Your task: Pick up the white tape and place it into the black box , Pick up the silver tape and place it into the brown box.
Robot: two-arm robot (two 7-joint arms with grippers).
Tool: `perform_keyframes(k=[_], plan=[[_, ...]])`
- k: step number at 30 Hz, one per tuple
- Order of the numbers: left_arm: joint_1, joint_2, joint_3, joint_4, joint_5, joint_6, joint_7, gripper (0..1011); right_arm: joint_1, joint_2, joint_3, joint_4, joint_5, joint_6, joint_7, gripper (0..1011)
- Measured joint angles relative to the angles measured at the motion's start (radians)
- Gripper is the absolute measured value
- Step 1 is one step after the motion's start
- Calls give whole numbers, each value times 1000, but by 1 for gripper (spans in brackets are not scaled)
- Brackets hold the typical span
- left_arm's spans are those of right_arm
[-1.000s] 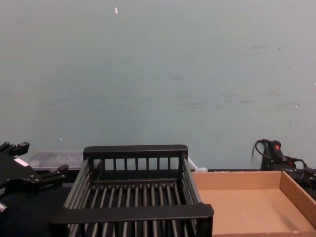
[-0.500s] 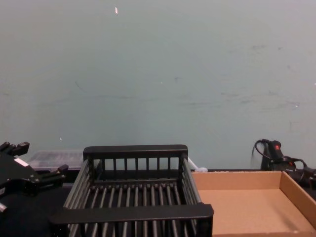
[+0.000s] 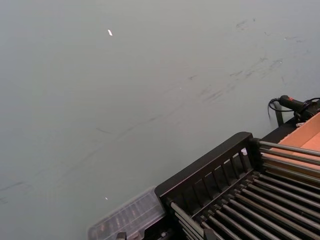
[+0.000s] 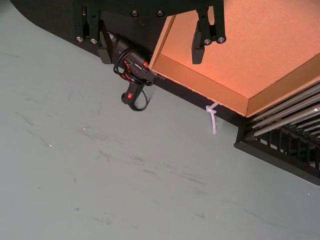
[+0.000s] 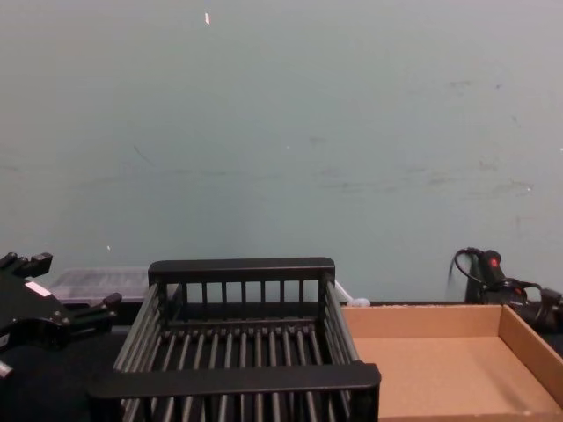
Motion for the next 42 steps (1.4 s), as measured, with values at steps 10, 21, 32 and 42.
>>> perform_keyframes(k=[10, 21, 32, 42], plan=[[0, 0, 0, 0, 0, 0, 0, 1001, -49, 23, 46, -79, 35, 45, 44, 1002], [0, 0, 0, 0, 0, 0, 0, 1001, -154, 80, 136, -220, 126, 131, 108, 1003], [0, 0, 0, 0, 0, 0, 0, 1001, -303, 117, 235, -342, 203, 187, 132, 1003], [0, 0, 0, 0, 0, 0, 0, 1001, -400, 134, 291, -388, 255, 253, 173, 1003]])
